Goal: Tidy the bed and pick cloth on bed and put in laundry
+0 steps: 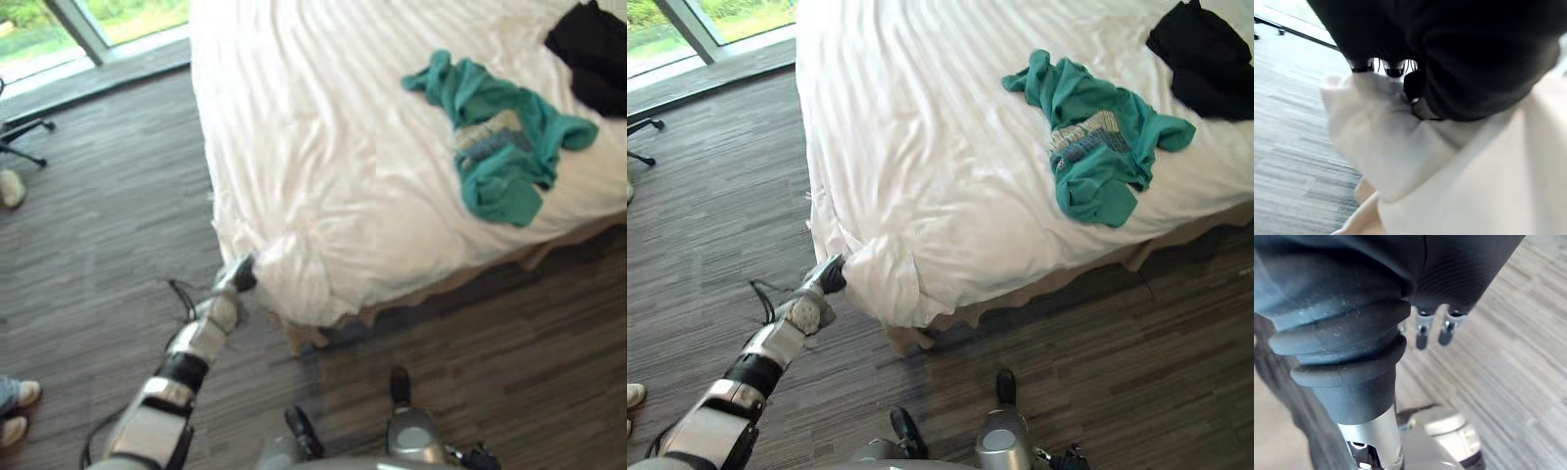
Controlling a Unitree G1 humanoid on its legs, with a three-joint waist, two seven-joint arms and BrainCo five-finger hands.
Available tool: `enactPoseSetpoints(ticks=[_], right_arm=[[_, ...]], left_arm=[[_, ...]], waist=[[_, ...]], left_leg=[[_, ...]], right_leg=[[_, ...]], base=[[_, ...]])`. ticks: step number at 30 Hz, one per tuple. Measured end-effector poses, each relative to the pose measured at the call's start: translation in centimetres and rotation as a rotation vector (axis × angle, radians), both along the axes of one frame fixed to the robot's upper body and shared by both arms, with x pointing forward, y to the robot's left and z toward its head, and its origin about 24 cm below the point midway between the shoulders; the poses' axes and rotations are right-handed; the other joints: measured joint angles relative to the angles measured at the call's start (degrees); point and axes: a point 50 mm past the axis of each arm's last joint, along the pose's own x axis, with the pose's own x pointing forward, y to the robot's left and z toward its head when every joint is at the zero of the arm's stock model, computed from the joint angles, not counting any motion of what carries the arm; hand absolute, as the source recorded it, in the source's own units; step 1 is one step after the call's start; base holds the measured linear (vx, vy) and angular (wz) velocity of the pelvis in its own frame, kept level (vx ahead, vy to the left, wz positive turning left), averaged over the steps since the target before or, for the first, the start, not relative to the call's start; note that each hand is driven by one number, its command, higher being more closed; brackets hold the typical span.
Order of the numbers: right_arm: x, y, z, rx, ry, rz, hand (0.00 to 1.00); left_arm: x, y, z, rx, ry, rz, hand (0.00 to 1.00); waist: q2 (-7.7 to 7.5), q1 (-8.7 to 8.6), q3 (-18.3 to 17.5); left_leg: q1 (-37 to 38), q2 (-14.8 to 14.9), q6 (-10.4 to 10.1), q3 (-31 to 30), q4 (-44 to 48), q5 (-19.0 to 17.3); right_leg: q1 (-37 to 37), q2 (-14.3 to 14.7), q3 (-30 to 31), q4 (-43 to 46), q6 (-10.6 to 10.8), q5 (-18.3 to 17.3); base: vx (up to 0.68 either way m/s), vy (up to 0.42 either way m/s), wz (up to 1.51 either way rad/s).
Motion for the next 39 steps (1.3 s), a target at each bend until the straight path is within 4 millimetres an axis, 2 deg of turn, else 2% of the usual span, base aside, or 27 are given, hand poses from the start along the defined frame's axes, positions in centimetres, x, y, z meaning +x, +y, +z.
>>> enactPoseSetpoints(ticks=[1, 3, 6, 10, 12, 14, 15, 17, 19, 23, 24, 26, 28, 30, 33, 35, 36, 38, 39], right_arm=[[-0.1, -0.1, 0.0, -0.003, 0.006, 0.009, 0.0], [-0.3, -0.1, -0.1, 0.006, 0.021, 0.043, 0.0], [0.1, 0.1, -0.1, 0.015, 0.019, 0.081, 0.0], [0.9, 0.5, -0.1, 0.018, 0.011, 0.134, 0.0], [1.0, 0.5, -0.1, 0.02, 0.009, 0.137, 0.0], [0.6, 0.4, -0.2, 0.021, 0.026, 0.134, 0.0], [0.5, 0.3, -0.2, 0.02, 0.029, 0.132, 0.0], [0.3, 0.2, -0.2, 0.019, 0.034, 0.123, 0.0], [0.3, 0.1, -0.2, 0.021, 0.027, 0.1, 0.0], [0.3, -0.8, 0.0, 0.02, -0.011, -0.032, 0.0], [0.5, -1.3, 0.2, 0.009, -0.03, -0.082, 1.0], [1.7, -2.1, 1.0, -0.02, -0.091, -0.106, 1.0], [3.9, -3.4, 2.6, -0.092, -0.199, -0.109, 1.0], [8.0, -5.2, 6.2, -0.214, -0.394, -0.081, 1.0], [12.2, -6.2, 10.7, -0.342, -0.59, 0.008, 1.0], [16.4, -5.4, 15.2, -0.447, -0.774, 0.16, 1.0], [17.3, -5.0, 16.3, -0.463, -0.821, 0.191, 1.0], [20.3, -2.8, 20.2, -0.491, -1.009, 0.304, 1.0], [20.9, -2.0, 21.0, -0.485, -1.05, 0.343, 1.0]], left_arm=[[-0.7, 0.6, -0.6, -0.008, 0.021, 0.025, 0.0], [-3.2, 3.1, -2.8, -0.026, 0.105, 0.136, 0.0], [-4.6, 4.9, -4.2, -0.053, 0.161, 0.247, 0.0], [-7.2, 7.4, -6.3, -0.099, 0.245, 0.413, 0.0], [-10.1, 9.4, -7.8, -0.113, 0.334, 0.557, 0.0], [-15.2, 11.5, -9.6, -0.111, 0.459, 0.729, 0.0], [-16.3, 11.8, -9.9, -0.111, 0.482, 0.758, 0.0], [-20.0, 12.5, -10.8, -0.121, 0.554, 0.854, 0.0], [-21.5, 12.7, -11.1, -0.13, 0.58, 0.896, 0.0], [-20.8, 10.4, -11.9, -0.255, 0.516, 0.936, 0.0], [-19.7, 8.5, -12.2, -0.316, 0.476, 0.903, 0.0], [-18.4, 6.1, -12.5, -0.395, 0.437, 0.848, 0.0], [-17.2, 4.2, -12.4, -0.465, 0.394, 0.805, 0.0], [-15.7, 2.5, -11.9, -0.511, 0.344, 0.738, 0.0], [-14.9, 1.2, -11.6, -0.542, 0.313, 0.688, 0.0], [-14.9, 0.0, -11.8, -0.561, 0.324, 0.648, 0.0], [-15.0, -0.3, -11.8, -0.567, 0.329, 0.643, 0.0], [-15.1, -1.2, -12.0, -0.587, 0.34, 0.625, 0.0], [-15.3, -1.2, -12.1, -0.588, 0.346, 0.627, 0.0]], waist=[[-0.03, 0.05, -0.55], [-0.41, 0.42, -2.84], [-1.3, 1.4, -3.68], [-3.16, 1.36, -5.01], [-3.2, 1.45, -5.04], [-3.07, 2.25, -5.23], [-3.07, 2.74, -5.23], [-3.32, 4.01, -5.68], [-3.47, 4.6, -6.11], [-3.56, 4.66, -6.93], [-3.57, 4.56, -7.6], [-3.66, 4.39, -8.02], [-3.7, 4.3, -8.04], [-3.73, 4.22, -8.05], [-3.85, 4.27, -8.24], [-4.03, 4.4, -8.39], [-4.09, 4.45, -8.43], [-4.27, 4.78, -8.51], [-4.33, 4.93, -8.51]], left_leg=[[0.02, 0.01, -0.02, -0.16, -0.14, 0.01], [0.19, -0.02, -0.06, -1.05, -0.75, 0.03], [1.12, -0.02, -0.09, -1.41, -0.79, 0.0], [1.43, 0.04, -0.12, -2.19, -0.83, -0.02], [1.91, 0.04, -0.27, -2.26, -0.83, -0.15], [2.15, 0.07, -0.56, -2.22, -0.83, -0.43], [2.15, 0.07, -0.57, -2.19, -0.83, -0.45], [2.06, 0.07, -0.6, -2.23, -0.83, -0.48], [2.07, 0.05, -0.61, -2.22, -0.84, -0.49], [1.81, -0.08, -0.6, -2.24, -0.85, -0.51], [1.52, -0.07, -0.59, -2.22, -0.86, -0.5], [1.31, -0.02, -0.59, -1.87, -0.86, -0.5], [1.33, -0.02, -0.59, -0.8, -0.88, -0.5], [1.4, -0.05, -0.56, -0.06, -0.88, -0.47], [1.59, -0.05, -0.55, 0.0, -0.9, -0.46], [1.55, -0.05, -0.55, -0.11, -0.93, -0.45], [1.52, -0.05, -0.55, -0.16, -0.94, -0.45], [1.23, -0.05, -0.54, -0.95, -0.98, -0.43], [1.17, -0.05, -0.54, -1.19, -0.99, -0.42]], right_leg=[[0.24, 0.02, -0.35, -0.16, 0.05, -0.06], [1.08, 0.14, -1.33, -0.97, 0.15, -0.13], [2.31, 0.14, -1.73, -1.08, 0.48, -0.38], [3.13, 0.14, -2.64, -1.09, 0.99, -0.75], [3.66, 0.12, -2.72, -1.09, 1.21, -0.92], [3.87, 0.14, -2.67, -1.12, 1.37, -1.05], [3.86, 0.13, -2.63, -1.14, 1.37, -1.05], [3.85, 0.12, -2.63, -1.16, 1.37, -1.07], [3.85, 0.08, -2.61, -1.17, 1.31, -1.11], [3.52, -0.05, -2.47, -1.35, 0.97, -1.17], [3.19, -0.04, -2.41, -1.35, 0.91, -1.13], [2.73, 0.02, -2.1, -1.26, 0.8, -1.05], [2.06, 0.08, -1.06, -1.18, 0.53, -0.83], [1.57, 0.11, -0.33, -1.16, 0.28, -0.57], [1.65, 0.13, -0.25, -1.16, 0.44, -0.42], [1.67, 0.13, -0.4, -1.15, 0.57, -0.35], [1.68, 0.13, -0.5, -1.15, 0.57, -0.36], [1.92, 0.11, -1.26, -1.15, 0.68, -0.44], [2.01, 0.11, -1.47, -1.15, 0.73, -0.47]], base=[[-0.01, -0.019, 0.25], [0.01, -0.02, 0.17], [0.01, -0.015, 0.07], [0.01, -0.012, 0.1], [0.01, -0.007, 0.03], [0.0, 0.0, 0.0], [0.0, 0.0, 0.0], [-0.02, -0.01, 0.03], [-0.05, -0.01, 0.05], [-0.06, -0.012, -0.04], [-0.03, -0.016, -0.06], [-0.03, -0.017, -0.13], [-0.03, -0.01, -0.25], [-0.03, -0.014, -0.19], [-0.01, -0.006, -0.03], [0.0, 0.0, 0.0], [-0.01, -0.016, 0.06], [-0.01, -0.019, 0.15], [-0.01, -0.019, 0.18]])
